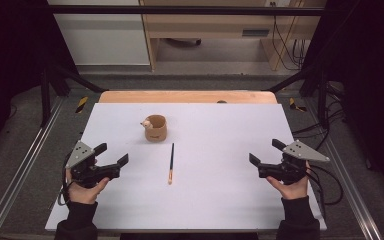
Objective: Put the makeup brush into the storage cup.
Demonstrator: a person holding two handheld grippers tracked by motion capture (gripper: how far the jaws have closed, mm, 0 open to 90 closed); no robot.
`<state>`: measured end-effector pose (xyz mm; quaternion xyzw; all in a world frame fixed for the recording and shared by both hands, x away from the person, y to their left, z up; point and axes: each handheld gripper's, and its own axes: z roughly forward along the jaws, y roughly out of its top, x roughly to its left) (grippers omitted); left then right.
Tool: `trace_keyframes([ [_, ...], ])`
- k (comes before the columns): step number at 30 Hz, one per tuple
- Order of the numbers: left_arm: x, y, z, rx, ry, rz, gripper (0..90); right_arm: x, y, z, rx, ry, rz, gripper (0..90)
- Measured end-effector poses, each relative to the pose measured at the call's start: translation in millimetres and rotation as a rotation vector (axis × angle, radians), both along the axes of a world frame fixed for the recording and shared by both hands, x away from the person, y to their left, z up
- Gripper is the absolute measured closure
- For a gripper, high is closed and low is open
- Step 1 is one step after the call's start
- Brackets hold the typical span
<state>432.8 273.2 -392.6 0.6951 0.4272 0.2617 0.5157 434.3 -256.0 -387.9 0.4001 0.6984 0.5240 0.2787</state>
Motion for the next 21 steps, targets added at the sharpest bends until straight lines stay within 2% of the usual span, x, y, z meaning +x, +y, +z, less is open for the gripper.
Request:
trace_keyframes([
  [14, 1.3, -4.5, -4.2, 0.010, 0.019, 0.005, 12.4, -2.0, 2.2, 0.8, -0.024, 0.007, 0.000, 5.8],
  [21, 2.6, -12.3, -5.8, 0.019, 0.030, -0.008, 12.8, -2.2, 5.8, 0.8, -0.037, 0.014, 0.005, 5.8],
])
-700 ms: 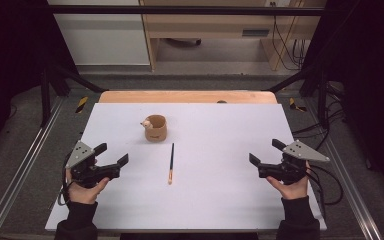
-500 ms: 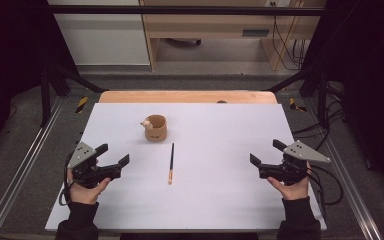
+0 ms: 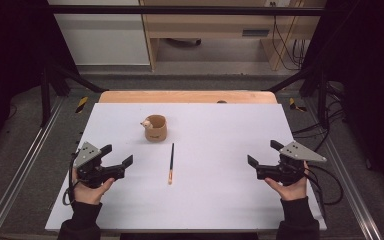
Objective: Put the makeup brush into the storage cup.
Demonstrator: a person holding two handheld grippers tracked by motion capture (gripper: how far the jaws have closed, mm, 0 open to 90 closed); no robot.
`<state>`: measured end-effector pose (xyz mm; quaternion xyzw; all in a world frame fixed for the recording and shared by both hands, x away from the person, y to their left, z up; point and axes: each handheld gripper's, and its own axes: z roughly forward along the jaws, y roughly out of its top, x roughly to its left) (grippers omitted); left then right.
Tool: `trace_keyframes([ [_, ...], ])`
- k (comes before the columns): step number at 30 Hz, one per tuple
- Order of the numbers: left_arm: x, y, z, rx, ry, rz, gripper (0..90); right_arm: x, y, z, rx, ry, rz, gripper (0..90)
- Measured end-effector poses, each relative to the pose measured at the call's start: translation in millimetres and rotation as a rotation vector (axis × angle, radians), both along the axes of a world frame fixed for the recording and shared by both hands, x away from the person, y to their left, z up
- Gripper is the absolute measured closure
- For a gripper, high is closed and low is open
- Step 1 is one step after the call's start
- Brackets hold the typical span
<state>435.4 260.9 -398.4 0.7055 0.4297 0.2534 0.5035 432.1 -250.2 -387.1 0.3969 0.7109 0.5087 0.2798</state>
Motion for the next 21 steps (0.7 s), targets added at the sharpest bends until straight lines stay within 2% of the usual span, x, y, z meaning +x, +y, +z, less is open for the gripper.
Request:
trace_keyframes([
  [13, 4.1, -21.3, -4.0, 0.031, 0.015, -0.026, 13.3, 1.1, 3.8, -2.2, -0.010, 0.012, 0.004, 5.8],
  [21, 8.0, -32.1, -6.8, 0.036, 0.034, -0.032, 13.7, 1.0, 3.7, -2.4, -0.016, 0.010, -0.002, 5.5],
])
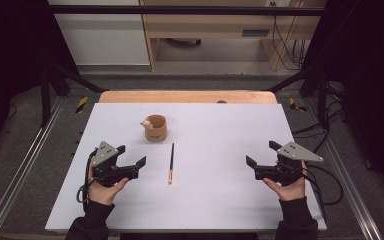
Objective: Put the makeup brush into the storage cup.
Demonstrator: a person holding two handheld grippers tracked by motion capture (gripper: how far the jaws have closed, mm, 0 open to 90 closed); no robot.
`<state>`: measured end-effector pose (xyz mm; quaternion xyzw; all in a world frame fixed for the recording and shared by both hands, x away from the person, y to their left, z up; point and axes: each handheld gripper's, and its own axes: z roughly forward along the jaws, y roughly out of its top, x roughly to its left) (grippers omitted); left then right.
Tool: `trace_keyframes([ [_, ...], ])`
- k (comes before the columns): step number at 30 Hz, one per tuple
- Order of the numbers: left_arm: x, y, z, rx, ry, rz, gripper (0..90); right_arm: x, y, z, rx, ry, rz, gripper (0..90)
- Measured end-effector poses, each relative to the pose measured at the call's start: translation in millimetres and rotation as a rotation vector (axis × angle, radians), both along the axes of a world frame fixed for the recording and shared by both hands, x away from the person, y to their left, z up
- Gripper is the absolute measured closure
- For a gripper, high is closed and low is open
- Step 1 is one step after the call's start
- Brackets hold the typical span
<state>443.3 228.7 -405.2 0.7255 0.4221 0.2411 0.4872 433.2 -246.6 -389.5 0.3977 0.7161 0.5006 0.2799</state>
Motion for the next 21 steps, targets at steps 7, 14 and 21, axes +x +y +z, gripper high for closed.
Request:
trace_keyframes([
  [7, 2.4, -8.3, -1.1, 0.001, 0.009, -0.010, 14.0, 0.6, 2.4, -1.8, -0.009, 0.009, -0.002, 5.5],
  [14, 5.2, -21.2, -2.4, 0.027, 0.023, -0.035, 14.6, 0.6, 2.0, -1.6, -0.008, 0.010, -0.001, 5.4],
  [21, 7.4, -32.0, -5.4, 0.049, 0.043, -0.048, 16.0, 0.3, 1.6, -1.2, -0.007, 0.010, -0.004, 5.3],
])
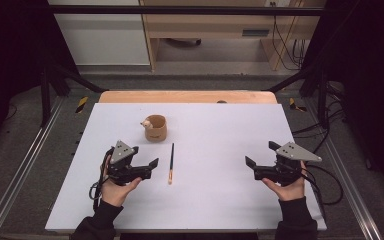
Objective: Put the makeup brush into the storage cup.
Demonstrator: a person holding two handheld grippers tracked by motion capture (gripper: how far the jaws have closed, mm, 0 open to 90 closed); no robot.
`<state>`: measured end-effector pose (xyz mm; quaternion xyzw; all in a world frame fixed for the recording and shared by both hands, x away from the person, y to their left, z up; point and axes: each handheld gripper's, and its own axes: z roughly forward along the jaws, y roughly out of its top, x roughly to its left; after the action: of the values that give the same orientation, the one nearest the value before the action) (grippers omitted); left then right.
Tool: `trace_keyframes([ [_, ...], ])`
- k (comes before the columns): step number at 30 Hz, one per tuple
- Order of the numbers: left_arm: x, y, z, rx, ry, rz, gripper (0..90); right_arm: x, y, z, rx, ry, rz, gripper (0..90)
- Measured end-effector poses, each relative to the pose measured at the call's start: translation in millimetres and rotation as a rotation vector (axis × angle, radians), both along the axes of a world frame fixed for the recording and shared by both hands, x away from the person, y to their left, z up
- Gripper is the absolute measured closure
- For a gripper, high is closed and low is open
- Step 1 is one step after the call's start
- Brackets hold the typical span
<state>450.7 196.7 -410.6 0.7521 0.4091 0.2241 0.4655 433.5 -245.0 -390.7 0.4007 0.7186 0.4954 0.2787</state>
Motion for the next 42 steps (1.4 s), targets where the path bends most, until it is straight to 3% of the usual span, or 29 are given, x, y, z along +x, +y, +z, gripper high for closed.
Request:
trace_keyframes([
  [13, 5.8, -15.0, -6.0, 0.042, 0.034, -0.009, 19.8, -0.5, 0.2, -0.1, 0.003, 0.003, -0.002, 5.8],
  [33, 18.5, -47.7, -30.8, 0.141, 0.129, -0.050, 27.0, -0.2, 2.4, -1.7, -0.008, 0.012, 0.007, 5.9],
  [42, 25.4, -57.9, -42.7, 0.154, 0.181, -0.046, 33.9, 0.4, 2.6, -2.2, -0.009, 0.015, 0.009, 5.8],
])
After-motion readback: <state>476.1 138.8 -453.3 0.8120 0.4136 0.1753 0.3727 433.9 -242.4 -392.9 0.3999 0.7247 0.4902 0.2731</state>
